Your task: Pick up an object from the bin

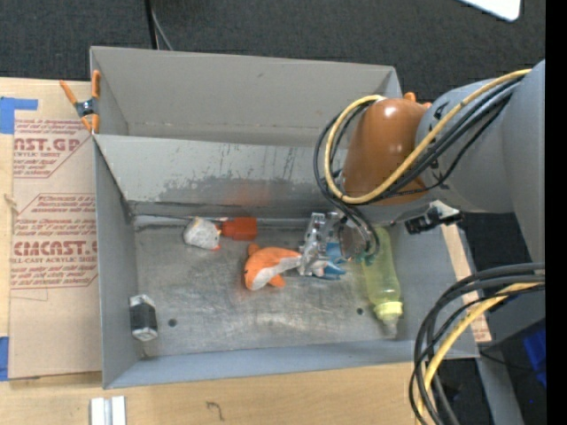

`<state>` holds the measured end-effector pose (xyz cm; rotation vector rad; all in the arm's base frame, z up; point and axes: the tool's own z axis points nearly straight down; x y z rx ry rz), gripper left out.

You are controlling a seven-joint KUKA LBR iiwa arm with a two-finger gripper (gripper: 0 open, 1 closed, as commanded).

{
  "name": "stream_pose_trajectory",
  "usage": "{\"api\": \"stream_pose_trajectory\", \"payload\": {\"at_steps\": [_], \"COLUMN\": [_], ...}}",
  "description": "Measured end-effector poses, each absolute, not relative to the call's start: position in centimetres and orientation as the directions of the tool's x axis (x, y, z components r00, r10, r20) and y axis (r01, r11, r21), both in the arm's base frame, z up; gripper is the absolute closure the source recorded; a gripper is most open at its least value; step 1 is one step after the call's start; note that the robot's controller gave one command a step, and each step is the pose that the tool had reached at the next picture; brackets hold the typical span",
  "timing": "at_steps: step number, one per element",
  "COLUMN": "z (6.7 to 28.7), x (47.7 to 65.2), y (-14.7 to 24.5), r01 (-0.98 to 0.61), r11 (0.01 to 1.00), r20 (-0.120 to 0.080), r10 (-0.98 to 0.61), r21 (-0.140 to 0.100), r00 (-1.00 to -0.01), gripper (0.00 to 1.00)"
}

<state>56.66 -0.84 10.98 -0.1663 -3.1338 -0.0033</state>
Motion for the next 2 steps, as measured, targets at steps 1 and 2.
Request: {"api": "stream_pose_trajectory", "payload": {"at_steps": [1, 2], "z": [12.8, 14.7], "x": [56.6, 56.7], "y": [-0.8, -0.8], "r01": [0.106, 0.106], "r11": [0.994, 0.994], "r20": [0.005, 0.003], "r10": [0.106, 0.106], "r21": [0.001, 0.001], "r00": [-0.994, -0.994], "gripper": [1.00, 1.00]}}
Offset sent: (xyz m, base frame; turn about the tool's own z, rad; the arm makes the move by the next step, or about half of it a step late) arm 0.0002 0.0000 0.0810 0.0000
